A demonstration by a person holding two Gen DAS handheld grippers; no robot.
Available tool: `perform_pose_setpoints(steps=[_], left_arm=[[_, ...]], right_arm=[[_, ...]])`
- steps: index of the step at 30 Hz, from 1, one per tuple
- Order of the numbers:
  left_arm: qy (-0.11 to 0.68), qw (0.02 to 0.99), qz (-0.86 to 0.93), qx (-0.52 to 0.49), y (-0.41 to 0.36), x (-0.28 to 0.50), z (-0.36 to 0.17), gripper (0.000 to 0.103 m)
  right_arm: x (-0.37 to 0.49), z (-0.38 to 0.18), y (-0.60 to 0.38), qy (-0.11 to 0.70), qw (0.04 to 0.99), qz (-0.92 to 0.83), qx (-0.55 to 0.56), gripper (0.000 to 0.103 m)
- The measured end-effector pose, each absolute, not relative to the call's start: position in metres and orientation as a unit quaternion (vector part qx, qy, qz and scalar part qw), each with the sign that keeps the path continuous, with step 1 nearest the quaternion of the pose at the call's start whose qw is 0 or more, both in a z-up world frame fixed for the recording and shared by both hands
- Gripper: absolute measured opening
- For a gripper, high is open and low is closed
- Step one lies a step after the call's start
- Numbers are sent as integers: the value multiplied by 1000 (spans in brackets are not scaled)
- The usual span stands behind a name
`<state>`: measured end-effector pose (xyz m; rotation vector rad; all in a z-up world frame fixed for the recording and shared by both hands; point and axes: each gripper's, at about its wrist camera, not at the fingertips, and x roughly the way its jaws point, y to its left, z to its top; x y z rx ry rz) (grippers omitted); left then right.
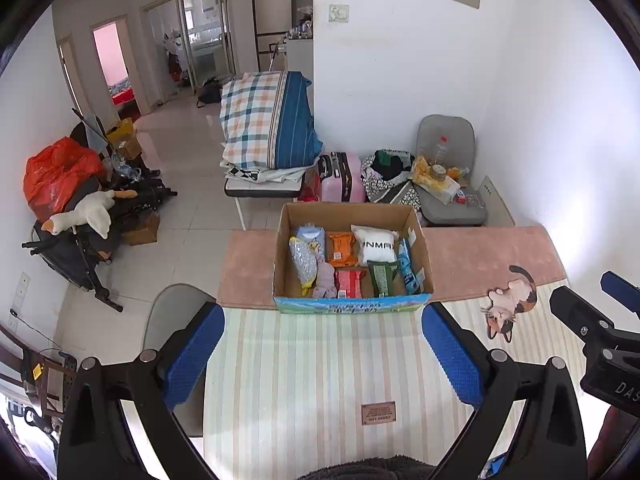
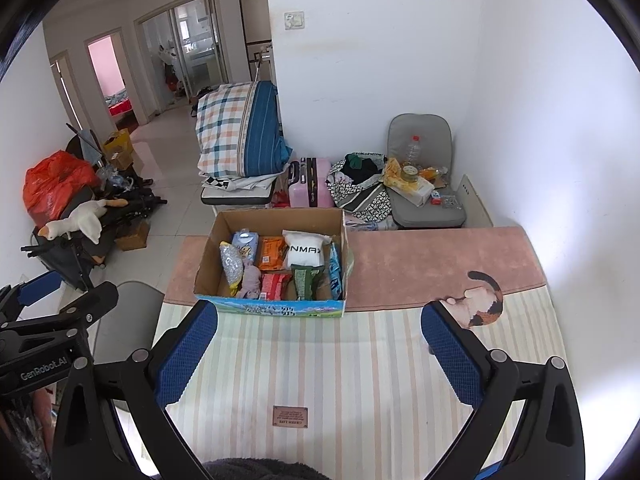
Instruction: Organize soft objects
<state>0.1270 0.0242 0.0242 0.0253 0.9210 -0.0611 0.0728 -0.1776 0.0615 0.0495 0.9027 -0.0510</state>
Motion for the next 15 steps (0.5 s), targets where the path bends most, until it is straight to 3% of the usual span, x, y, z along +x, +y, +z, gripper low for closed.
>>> perform_pose_setpoints(steps=[15], left_arm=[[440, 898, -21, 7, 26, 140, 26, 101]], right_arm=[[93, 67, -184, 420, 907, -36, 20, 103]])
